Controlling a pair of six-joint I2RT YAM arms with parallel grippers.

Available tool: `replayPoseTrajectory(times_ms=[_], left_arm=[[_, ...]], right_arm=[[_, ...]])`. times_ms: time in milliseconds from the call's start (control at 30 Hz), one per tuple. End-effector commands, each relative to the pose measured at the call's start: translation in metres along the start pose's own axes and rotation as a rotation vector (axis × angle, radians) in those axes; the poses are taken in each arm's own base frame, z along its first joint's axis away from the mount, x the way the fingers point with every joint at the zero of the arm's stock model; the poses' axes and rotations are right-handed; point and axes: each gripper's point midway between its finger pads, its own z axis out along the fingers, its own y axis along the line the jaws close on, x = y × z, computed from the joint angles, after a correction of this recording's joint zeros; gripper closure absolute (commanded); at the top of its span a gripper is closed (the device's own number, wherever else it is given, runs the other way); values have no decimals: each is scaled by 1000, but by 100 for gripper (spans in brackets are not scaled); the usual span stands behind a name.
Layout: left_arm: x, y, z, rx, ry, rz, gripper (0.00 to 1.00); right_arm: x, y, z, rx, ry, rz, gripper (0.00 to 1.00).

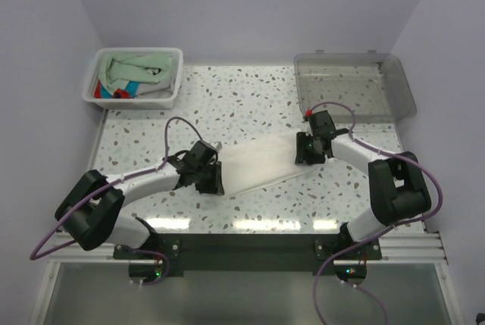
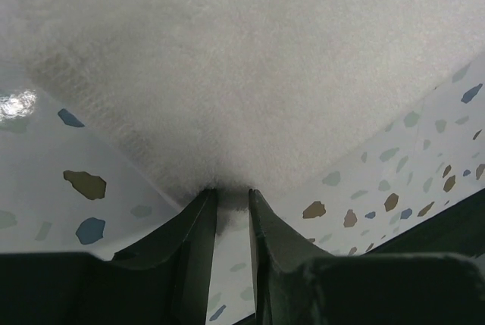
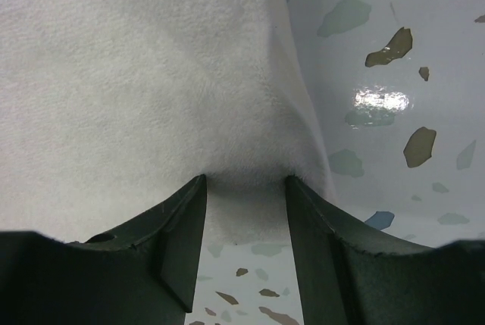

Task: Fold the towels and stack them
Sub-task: Fold the towel

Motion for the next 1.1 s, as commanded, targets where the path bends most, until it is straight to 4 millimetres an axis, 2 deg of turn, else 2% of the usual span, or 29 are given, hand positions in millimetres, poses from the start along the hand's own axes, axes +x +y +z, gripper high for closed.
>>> replayPoseTrajectory(times_ms=[0,167,233,367,400,433,467,500,567,600,700,733,767,800,867,933,1000,1067], left_arm=[[24,46,12,-179,51,-65,71],[9,85,-5,-255,10,-176,75],[-11,98,-17,-270,-50,-200,75],[-30,114,-34,-339,-101,-202,75],[-34,114,-35,-338,-110,-196,74],[-34,112,-35,-326,-107,-191,73],[-37,109,-35,-314,-111,-186,68],[-44,103,-39,-294,-129,-175,64],[-53,94,-44,-255,-151,-164,55],[-68,86,-54,-235,-198,-157,53],[-92,66,-72,-168,-264,-146,52],[-107,53,-80,-125,-297,-135,52],[-117,46,-84,-99,-323,-128,53],[-128,39,-87,-81,-345,-126,54],[-141,32,-85,-47,-371,-119,57],[-144,31,-73,-45,-348,-119,59],[-145,33,-54,-35,-321,-128,60],[-146,32,-40,-15,-304,-131,61]], right_arm=[[11,-7,0,40,42,68,50],[33,9,0,-63,71,156,49],[36,14,1,-97,63,176,48],[28,36,-14,-165,12,140,46],[18,46,-22,-186,-16,113,46],[12,50,-28,-198,-38,105,46],[3,54,-36,-214,-70,98,46],[-15,61,-50,-238,-133,91,46],[-35,66,-63,-258,-201,74,46],[-51,73,-70,-277,-246,61,47],[-79,80,-74,-283,-301,38,52],[-82,79,-66,-264,-297,39,55],[-89,73,-62,-232,-315,40,62],[-100,75,-62,-231,-345,39,65],[-106,70,-46,-189,-340,43,67],[-116,70,-37,-179,-353,43,68],[-119,61,-19,-130,-340,59,69],[-114,53,-1,-95,-310,78,69]])
